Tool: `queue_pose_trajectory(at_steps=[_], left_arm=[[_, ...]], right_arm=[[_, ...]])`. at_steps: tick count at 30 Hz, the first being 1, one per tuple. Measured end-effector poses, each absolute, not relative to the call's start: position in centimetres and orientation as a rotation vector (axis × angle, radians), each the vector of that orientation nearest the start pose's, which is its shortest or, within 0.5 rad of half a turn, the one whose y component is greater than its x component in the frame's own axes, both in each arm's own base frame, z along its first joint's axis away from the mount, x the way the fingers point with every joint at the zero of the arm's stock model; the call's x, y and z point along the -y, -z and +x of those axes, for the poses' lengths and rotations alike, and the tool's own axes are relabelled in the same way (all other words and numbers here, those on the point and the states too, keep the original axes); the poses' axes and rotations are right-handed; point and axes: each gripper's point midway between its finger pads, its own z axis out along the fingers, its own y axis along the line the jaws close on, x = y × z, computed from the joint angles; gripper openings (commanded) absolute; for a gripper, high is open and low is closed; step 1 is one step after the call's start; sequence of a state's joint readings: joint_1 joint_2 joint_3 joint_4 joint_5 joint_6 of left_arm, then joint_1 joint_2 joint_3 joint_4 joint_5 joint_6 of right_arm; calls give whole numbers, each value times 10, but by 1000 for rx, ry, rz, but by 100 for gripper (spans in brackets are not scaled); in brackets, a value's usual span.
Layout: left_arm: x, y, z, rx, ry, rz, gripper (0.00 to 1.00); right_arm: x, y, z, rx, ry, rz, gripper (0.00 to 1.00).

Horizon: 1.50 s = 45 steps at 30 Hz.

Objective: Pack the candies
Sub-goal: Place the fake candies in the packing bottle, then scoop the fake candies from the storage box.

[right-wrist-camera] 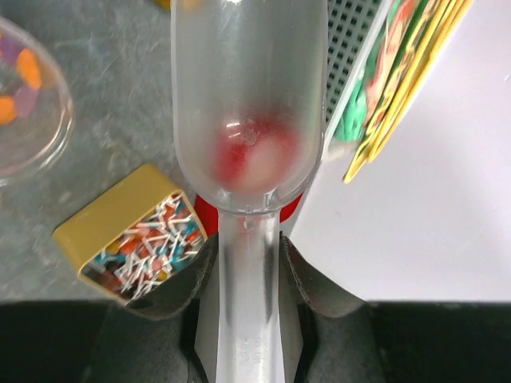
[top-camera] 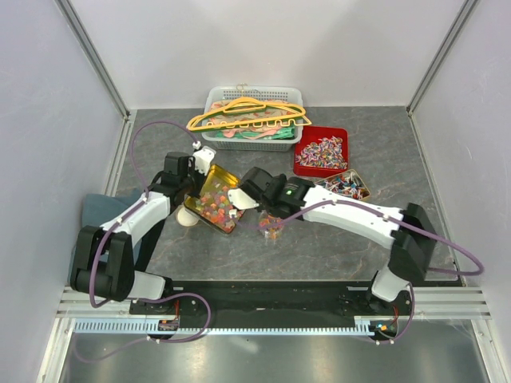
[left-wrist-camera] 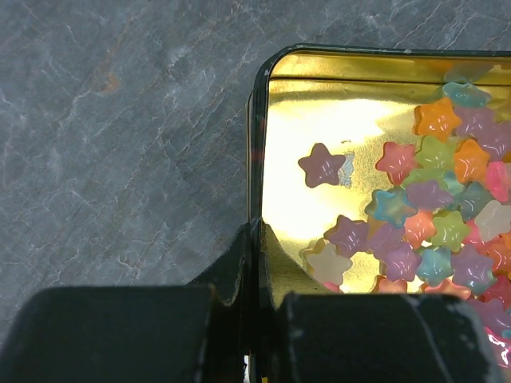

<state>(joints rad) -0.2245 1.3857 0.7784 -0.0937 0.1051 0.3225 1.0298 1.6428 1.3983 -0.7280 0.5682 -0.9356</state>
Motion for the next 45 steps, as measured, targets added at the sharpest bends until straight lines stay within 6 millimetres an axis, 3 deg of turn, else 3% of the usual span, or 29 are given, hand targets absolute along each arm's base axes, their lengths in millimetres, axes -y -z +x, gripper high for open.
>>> queue_pose_trajectory(at_steps=[6, 12, 16, 23, 28, 38, 45], left_arm=[[102, -102, 361, -2112, 24, 736, 2], [117, -104, 357, -2061, -27, 870, 2], [114, -105, 359, -2040, -65, 912, 2], [115, -109, 359, -2012, -75, 960, 2], [118, -114, 356, -1986, -52, 990, 2], [134, -115, 349, -1949, 52, 1051, 2], [141, -112, 343, -1946, 109, 1077, 2]], right_arm=[[-297, -170, 321, -1418, 815, -1991, 0], [-317, -172, 328, -1261, 957, -2049, 0], [-321, -179, 331, -1172, 1043, -2073, 0], [-315, -153, 318, -1018, 1187, -2175, 0], [-315, -145, 310, -931, 1249, -2226, 0], [-323, -140, 293, -945, 1078, -2353, 0], [-326, -124, 283, -1014, 931, -2400, 0]])
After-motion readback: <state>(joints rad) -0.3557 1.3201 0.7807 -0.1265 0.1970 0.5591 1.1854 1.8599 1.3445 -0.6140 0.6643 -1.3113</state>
